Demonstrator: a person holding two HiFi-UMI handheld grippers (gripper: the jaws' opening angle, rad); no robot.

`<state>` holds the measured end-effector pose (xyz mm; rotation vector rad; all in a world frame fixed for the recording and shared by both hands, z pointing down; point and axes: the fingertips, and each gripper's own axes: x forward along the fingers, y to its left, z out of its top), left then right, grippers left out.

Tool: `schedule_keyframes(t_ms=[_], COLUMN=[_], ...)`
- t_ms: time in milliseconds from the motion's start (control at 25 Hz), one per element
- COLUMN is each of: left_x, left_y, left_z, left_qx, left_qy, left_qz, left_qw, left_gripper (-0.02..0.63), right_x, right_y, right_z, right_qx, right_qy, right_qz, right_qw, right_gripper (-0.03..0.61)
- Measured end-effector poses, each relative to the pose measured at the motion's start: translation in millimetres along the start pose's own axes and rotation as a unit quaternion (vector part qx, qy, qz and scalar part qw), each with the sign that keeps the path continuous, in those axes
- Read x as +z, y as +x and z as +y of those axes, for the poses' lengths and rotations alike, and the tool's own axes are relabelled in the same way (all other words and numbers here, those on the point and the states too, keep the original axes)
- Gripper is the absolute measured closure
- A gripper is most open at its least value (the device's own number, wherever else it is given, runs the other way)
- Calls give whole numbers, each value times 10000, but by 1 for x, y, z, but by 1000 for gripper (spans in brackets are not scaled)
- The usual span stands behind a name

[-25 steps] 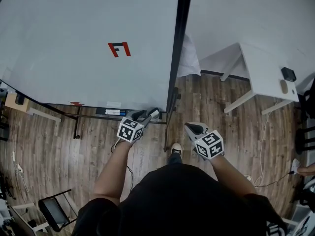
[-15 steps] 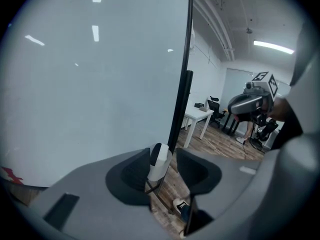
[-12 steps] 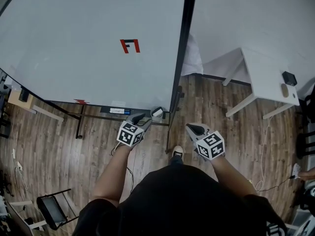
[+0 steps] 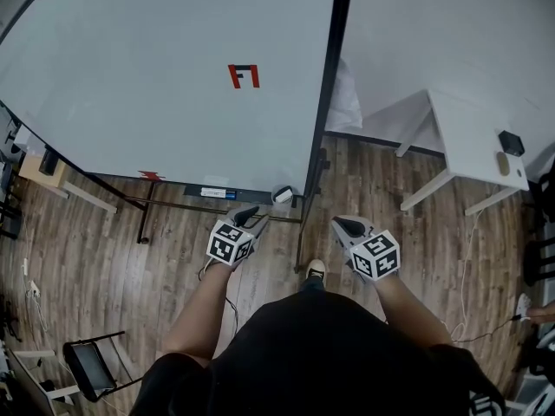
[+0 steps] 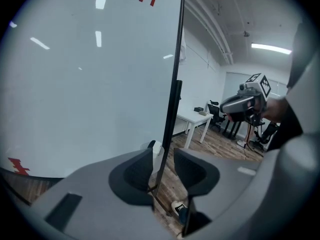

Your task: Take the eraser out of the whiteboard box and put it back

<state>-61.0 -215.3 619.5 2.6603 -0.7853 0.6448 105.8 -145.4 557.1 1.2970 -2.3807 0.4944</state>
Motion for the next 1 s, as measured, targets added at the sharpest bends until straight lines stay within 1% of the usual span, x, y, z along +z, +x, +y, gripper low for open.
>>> schedule_keyframes(t_ms=[240, 720, 840, 1000], left_x=[-13, -23, -25, -25], left_y=[-16, -43, -53, -66], left_z=[-8, -21, -18, -14], left_qx=[15, 58, 153, 301], left_qy=[-38, 37, 62, 135], left_qz=[-4, -146, -233, -467], left_qw=[10000, 9999, 9996, 9984], left_gripper=[488, 511, 518, 535], right_x=[-2, 2, -1, -4], right_y=[-6, -17, -19, -19], right_z=[9, 28, 32, 37], right_qx=[-21, -49, -67, -94], right_qy=[-22, -163, -189, -220], right_qz=[-35, -69, -45, -13], right_qw=[10000, 9998, 9998, 9997], right_gripper=[583, 583, 583, 583])
